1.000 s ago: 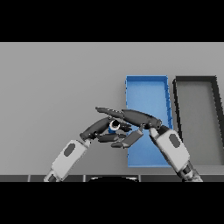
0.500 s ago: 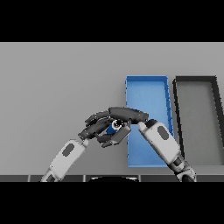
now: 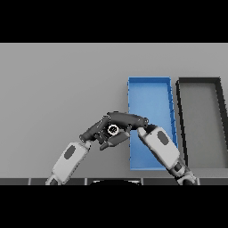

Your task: Pick up the blue pipe and place it into the blue bin.

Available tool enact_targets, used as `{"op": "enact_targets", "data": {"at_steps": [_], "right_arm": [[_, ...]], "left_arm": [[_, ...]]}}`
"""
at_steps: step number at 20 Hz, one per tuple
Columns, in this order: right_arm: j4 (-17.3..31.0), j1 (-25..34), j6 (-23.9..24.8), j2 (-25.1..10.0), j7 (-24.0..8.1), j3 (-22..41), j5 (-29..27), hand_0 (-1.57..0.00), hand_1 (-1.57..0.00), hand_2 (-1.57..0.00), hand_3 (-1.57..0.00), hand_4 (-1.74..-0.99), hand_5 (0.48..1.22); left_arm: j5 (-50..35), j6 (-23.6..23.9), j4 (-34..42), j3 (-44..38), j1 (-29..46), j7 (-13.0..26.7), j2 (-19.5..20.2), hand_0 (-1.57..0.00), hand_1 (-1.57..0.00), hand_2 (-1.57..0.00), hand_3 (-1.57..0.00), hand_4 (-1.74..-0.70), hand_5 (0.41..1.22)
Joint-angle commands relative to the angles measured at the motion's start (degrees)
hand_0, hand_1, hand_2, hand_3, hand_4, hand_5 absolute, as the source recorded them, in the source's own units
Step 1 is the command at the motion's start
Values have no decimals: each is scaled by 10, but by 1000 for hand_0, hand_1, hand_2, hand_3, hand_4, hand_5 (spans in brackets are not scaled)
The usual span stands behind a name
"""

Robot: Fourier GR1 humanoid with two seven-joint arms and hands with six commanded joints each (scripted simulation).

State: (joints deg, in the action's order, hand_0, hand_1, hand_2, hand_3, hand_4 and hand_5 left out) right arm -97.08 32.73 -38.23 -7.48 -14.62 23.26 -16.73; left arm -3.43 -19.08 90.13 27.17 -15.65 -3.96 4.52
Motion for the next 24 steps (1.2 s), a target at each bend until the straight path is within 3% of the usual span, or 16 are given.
{"op": "enact_targets", "data": {"at_steps": [1, 4, 5, 6, 8, 10, 11, 13, 17, 21, 23, 24], "right_arm": [[-1, -6, -6, 1, 10, -1, 18, -1477, -1479, -1479, -1446, -1465, 1086], [-5, -19, -26, 16, -9, -16, 3, -1523, -1524, -1524, -1507, -1473, 1152], [-7, -22, -32, 22, -11, -19, -6, -1533, -1533, -1533, -1520, -1474, 1166], [-10, -26, -37, 25, -14, -22, -1, -1540, -1541, -1541, -1530, -1477, 1177], [-11, -25, -34, 38, -20, -27, 3, -1551, -1552, -1552, -1545, -1480, 1193], [-18, -33, -40, 41, -11, -28, 5, -1558, -1559, -1559, -1554, -1481, 1203], [-26, -40, -38, 45, -17, -25, 5, -1561, -1561, -1561, -1558, -1482, 1206], [-23, -40, -38, 47, -21, -33, 3, -1565, -1565, -1565, -1562, -1483, 1212], [-34, -44, -37, 56, -30, -37, -6, -1568, -1568, -1568, -1567, -1484, 1217], [-25, -36, -38, 65, -24, -48, 9, -1570, -1570, -1570, -1570, -1485, 1219], [-28, -40, -41, 63, -24, -50, 7, -1570, -1570, -1570, -1570, -1488, 1220], [-27, -38, -37, 70, -39, -51, 9, -1570, -1570, -1570, -1570, -1490, 1220]], "left_arm": [[4, 1, -4, 0, 2, -1, 5, -1480, -1454, -1474, -550, -1727, 1216], [16, 7, -2, 11, -2, -2, 13, -1499, -1356, -1521, -505, -1734, 1219], [18, 2, 4, 15, -1, -1, 15, -1426, -1220, -1350, -531, -1637, 1219], [22, -3, -2, 14, -5, -8, 20, -1407, -1190, -1242, -518, -1544, 1219], [22, -21, -7, 13, -13, -3, 23, -979, -802, -819, -332, -1343, 1220], [25, -50, -5, 9, -13, -4, 31, -626, -513, -524, -212, -1179, 1213], [37, -54, -6, 9, -11, -1, 28, -501, -410, -419, -170, -1110, 1184], [68, -50, -1, 8, -4, -4, 27, -320, -262, -268, -108, -995, 1042], [76, -38, -17, -2, -9, 14, 22, -131, -107, -109, -44, -854, 794], [71, -33, -17, -6, -5, 10, 25, -53, -43, -44, -17, -830, 659], [56, -28, -11, -11, -3, 53, 16, -33, -27, -28, -11, -853, 623], [51, -26, -7, -10, 6, 61, 15, -27, -22, -22, -8, -865, 616]]}}
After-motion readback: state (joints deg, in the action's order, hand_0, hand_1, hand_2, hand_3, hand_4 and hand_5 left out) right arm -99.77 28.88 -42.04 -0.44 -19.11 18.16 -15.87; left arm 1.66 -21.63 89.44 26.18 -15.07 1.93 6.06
